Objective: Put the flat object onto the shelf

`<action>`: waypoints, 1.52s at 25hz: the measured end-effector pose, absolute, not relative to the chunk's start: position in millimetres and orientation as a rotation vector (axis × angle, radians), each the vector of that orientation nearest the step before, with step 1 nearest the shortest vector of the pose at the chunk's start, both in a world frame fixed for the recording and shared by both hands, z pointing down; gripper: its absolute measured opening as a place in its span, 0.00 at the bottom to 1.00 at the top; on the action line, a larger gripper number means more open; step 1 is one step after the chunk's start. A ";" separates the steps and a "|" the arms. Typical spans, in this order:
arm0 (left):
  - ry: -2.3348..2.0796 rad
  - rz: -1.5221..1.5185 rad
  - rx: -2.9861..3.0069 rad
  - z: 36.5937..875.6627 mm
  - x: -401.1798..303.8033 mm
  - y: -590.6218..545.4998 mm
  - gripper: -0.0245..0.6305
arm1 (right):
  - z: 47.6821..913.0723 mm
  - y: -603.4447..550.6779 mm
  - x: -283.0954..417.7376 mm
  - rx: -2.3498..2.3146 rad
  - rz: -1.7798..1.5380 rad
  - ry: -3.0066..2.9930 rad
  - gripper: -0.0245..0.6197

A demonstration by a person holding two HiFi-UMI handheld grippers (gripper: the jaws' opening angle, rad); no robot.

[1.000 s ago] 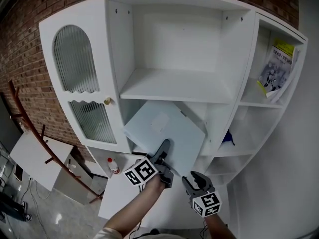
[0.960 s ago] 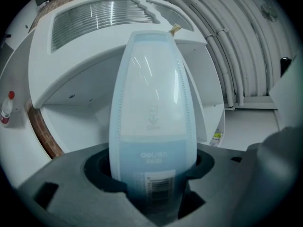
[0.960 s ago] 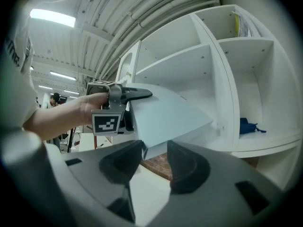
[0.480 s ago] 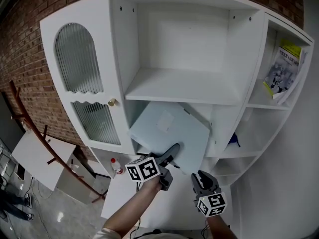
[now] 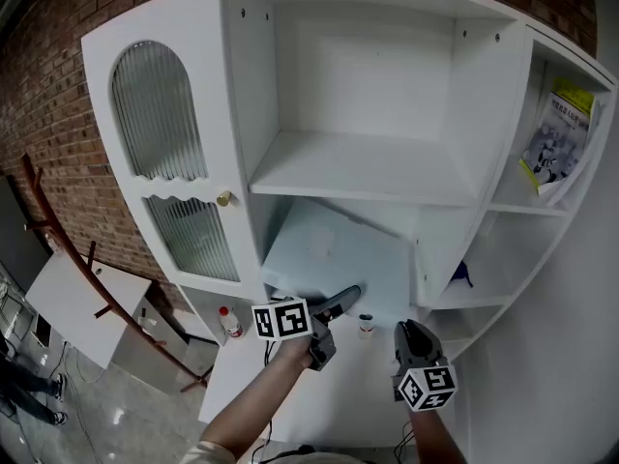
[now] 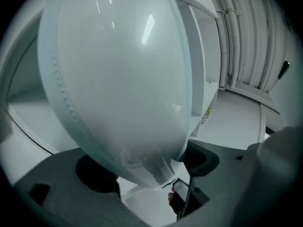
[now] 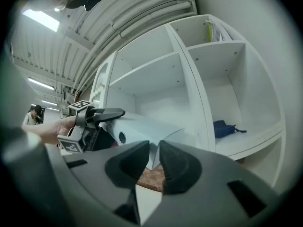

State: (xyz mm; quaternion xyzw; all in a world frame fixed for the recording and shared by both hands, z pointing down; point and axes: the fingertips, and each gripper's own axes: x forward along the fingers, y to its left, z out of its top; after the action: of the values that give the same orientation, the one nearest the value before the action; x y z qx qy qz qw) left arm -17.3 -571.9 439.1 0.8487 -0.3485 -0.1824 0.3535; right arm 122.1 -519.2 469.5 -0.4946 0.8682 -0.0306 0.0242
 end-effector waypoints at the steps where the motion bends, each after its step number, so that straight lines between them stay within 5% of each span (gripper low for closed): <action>1: -0.893 -0.465 2.188 442.6 -16.7 -572.3 0.62 | 470.1 -521.5 123.3 -1.538 -0.096 2.690 0.15; 38: -0.781 -0.322 2.280 477.9 -48.9 -534.3 0.62 | 460.0 -582.6 122.9 -1.687 0.050 2.656 0.14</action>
State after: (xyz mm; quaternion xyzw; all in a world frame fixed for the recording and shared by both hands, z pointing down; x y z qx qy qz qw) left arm -48.9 -534.3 477.9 0.8793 -0.3012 -0.1242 0.3474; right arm 122.9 -582.6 460.0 -0.5361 0.8440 0.0160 -0.0029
